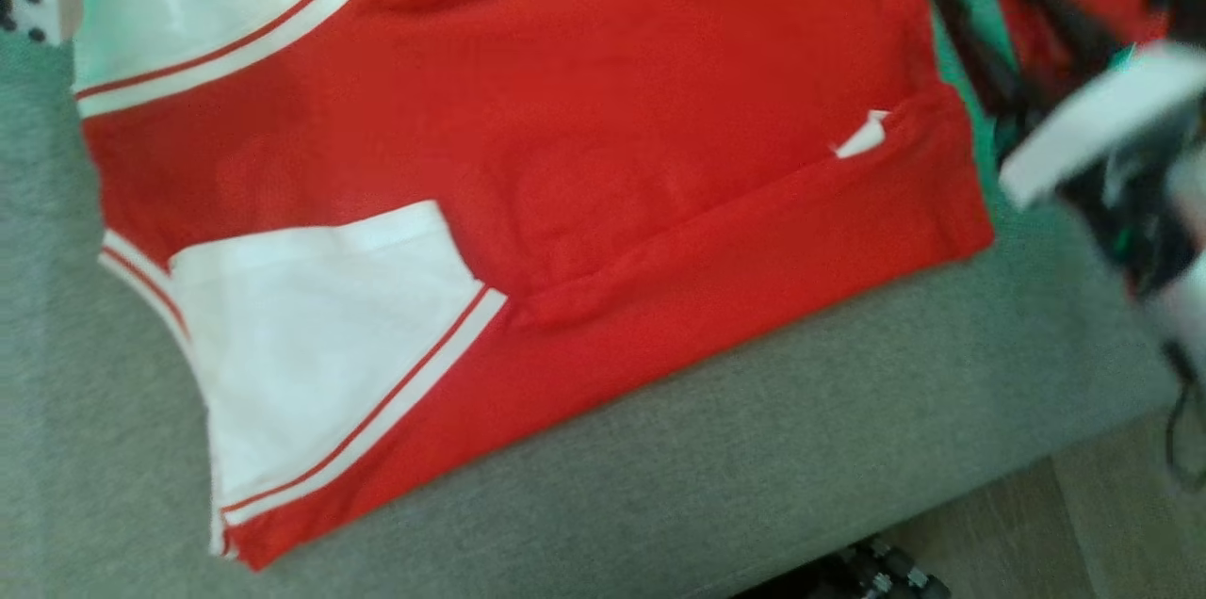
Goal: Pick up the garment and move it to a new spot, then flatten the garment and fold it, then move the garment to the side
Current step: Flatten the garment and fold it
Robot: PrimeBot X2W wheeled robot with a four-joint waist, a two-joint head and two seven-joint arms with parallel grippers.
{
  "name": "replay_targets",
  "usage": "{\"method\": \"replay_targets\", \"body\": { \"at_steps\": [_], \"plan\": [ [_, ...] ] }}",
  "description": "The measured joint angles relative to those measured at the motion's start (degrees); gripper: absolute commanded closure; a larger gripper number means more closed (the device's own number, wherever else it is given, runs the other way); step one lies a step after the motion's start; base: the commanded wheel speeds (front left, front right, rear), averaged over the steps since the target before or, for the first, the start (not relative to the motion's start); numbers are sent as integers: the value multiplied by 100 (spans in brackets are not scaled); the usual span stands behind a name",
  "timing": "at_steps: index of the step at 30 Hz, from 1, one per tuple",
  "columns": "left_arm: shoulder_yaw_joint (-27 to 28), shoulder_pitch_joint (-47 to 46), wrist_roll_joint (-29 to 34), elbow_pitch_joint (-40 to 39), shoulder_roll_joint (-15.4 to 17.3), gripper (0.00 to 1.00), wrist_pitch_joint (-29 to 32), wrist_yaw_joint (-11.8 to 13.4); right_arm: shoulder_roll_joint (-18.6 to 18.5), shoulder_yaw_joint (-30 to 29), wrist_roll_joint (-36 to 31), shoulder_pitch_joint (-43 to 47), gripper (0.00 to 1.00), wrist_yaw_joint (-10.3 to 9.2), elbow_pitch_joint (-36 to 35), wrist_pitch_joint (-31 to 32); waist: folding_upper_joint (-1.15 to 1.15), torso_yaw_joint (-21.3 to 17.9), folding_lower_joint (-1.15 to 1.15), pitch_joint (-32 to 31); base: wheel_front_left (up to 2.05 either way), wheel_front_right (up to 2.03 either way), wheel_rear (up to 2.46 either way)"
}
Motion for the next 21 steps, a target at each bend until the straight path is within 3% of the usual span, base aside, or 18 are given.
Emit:
{"method": "replay_targets", "body": {
  "at_steps": [5, 10, 14, 21],
  "plan": [
    [-268, -253, -85, -175, 2, 100, -115, 0, 292, 49, -46, -1194, 0, 0, 1150, 939, 0, 228, 0, 29, 0, 0, 0],
    [-539, -430, -166, -274, 16, 100, -191, 0, 687, 245, -603, -2098, 0, 0, 2315, 1583, 0, 381, 1, 109, 0, 0, 0],
    [-770, -542, -244, -285, 58, 100, -253, 0, 956, 400, -1017, -2597, 0, 0, 3043, 1797, 0, 447, 0, 142, 0, 0, 0],
    [-1045, -681, -344, -270, 99, 100, -334, 0, 1161, 624, -1077, -2844, 0, 0, 3443, 1772, 0, 479, 0, 187, 0, 0, 0]
  ]
}}
